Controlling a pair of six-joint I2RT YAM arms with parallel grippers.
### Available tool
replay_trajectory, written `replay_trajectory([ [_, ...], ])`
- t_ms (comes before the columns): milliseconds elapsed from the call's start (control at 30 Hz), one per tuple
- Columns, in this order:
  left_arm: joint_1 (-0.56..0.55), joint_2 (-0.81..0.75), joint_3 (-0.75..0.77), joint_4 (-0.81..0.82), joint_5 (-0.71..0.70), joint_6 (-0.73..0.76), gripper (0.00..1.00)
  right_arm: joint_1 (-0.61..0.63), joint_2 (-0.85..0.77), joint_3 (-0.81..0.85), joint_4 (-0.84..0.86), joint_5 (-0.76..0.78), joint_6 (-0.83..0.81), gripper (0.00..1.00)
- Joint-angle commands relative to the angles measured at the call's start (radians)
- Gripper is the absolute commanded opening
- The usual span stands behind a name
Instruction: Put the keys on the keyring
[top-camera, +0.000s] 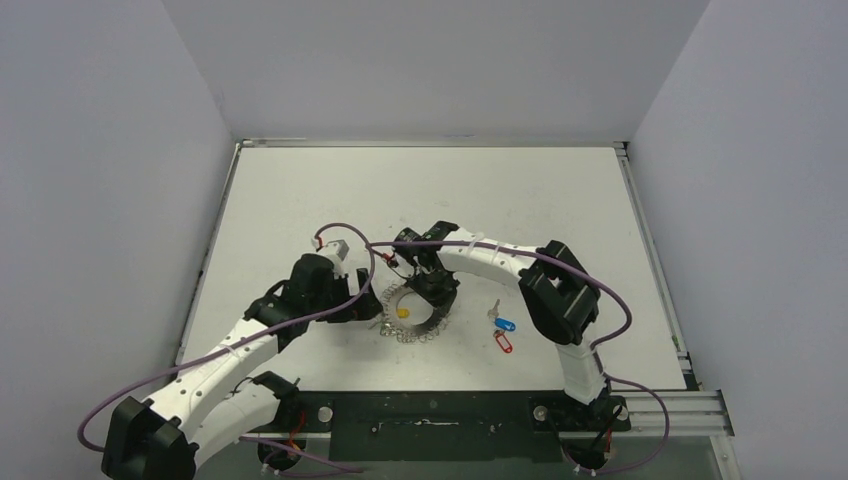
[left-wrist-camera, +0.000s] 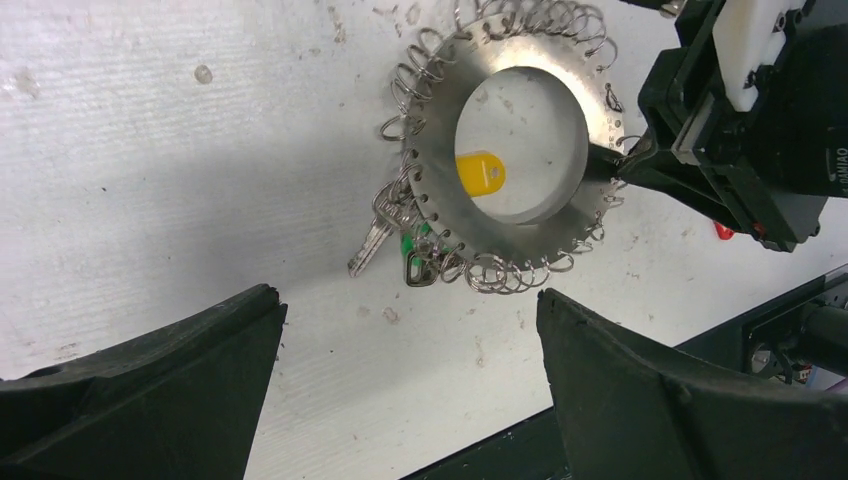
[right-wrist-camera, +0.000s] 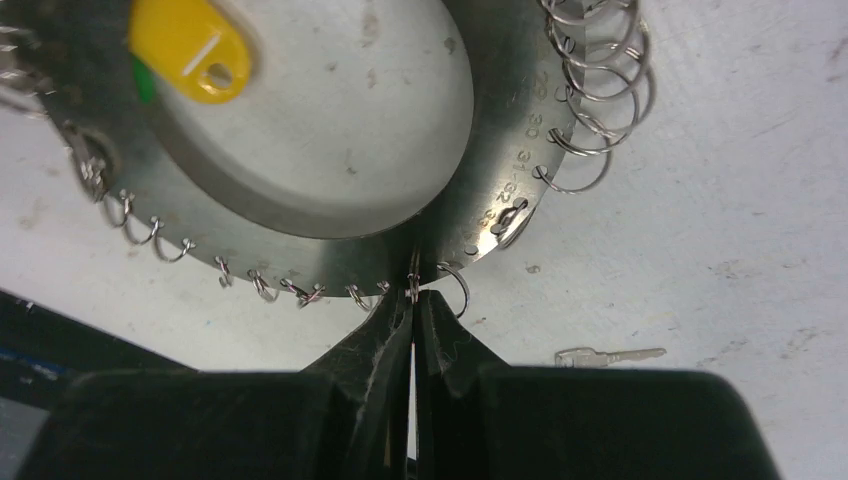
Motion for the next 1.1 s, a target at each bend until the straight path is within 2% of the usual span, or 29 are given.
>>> replay_trajectory([
  [0, 0.008, -0.063, 0.083, 0.026, -0.017, 0.077, 0.97, -0.02, -0.178, 0.053, 0.003, -0.058, -0.108, 0.0],
  [233, 0.007, -0.219, 0.079, 0.202, 0.026, 0.223, 0.96, -0.158, -0.374, -0.006, 0.126, -0.346, -0.206, 0.0],
  [467, 0.007, -0.354, -0.01, 0.53, 0.198, 0.38, 0.93, -0.194, -0.553, -0.095, 0.258, -0.517, -0.376, 0.0],
  [600, 0.007, -0.315, 0.022, 0.568, 0.278, 0.439, 0.89, -0.197, -0.622, -0.138, 0.313, -0.57, -0.425, 0.0],
  [767, 0.006, -0.213, 0.084, 0.555, 0.407, 0.496, 0.77, -0.197, -0.654, -0.171, 0.36, -0.624, -0.443, 0.0],
  [967, 0.005, -0.135, 0.099, 0.608, 0.449, 0.497, 0.68, -0.196, -0.667, -0.184, 0.354, -0.651, -0.491, 0.0],
  [1067, 0.001, -0.101, 0.1, 0.623, 0.472, 0.492, 0.64, -0.188, -0.67, -0.204, 0.36, -0.604, -0.495, 0.0],
])
